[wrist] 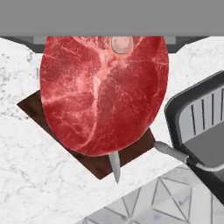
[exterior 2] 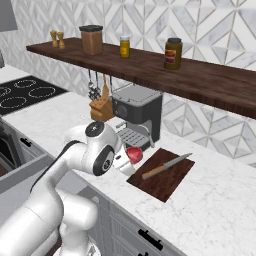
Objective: Pick up the knife from the drawer and place it on the cutting board. Then place the meat from the plate to the cutting board.
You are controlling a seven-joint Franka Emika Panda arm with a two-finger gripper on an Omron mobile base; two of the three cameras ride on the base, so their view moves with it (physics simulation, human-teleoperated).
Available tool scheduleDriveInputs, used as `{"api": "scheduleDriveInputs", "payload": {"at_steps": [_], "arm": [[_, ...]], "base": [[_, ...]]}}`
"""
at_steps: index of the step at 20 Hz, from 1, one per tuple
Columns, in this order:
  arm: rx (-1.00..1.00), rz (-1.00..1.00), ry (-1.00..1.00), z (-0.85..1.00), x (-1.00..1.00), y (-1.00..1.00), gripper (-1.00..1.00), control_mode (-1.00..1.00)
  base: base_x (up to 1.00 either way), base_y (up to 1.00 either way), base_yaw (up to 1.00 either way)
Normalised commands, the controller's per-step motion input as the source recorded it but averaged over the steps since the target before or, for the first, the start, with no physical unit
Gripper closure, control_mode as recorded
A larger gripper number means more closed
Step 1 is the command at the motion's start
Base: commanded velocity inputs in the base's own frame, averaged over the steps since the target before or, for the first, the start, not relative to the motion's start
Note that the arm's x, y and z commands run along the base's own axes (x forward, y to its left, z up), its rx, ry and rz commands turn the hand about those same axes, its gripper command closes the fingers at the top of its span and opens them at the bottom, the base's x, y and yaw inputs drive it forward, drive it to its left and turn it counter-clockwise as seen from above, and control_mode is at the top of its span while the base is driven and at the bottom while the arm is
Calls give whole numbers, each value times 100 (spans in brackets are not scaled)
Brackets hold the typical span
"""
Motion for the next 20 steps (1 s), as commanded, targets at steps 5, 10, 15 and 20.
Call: {"api": "scheduleDriveInputs", "payload": {"at_steps": [5, 10, 15, 20], "arm": [[2, -17, 4, -2, 0, -100, 100, -100], [4, -9, 2, -1, 1, -84, 100, -100], [7, -1, 0, -24, 2, -35, 100, -100], [7, 0, 0, -42, 11, -9, 100, -100]], "base": [[0, 0, 0], [0, 0, 0], [0, 0, 0], [0, 0, 0]]}}
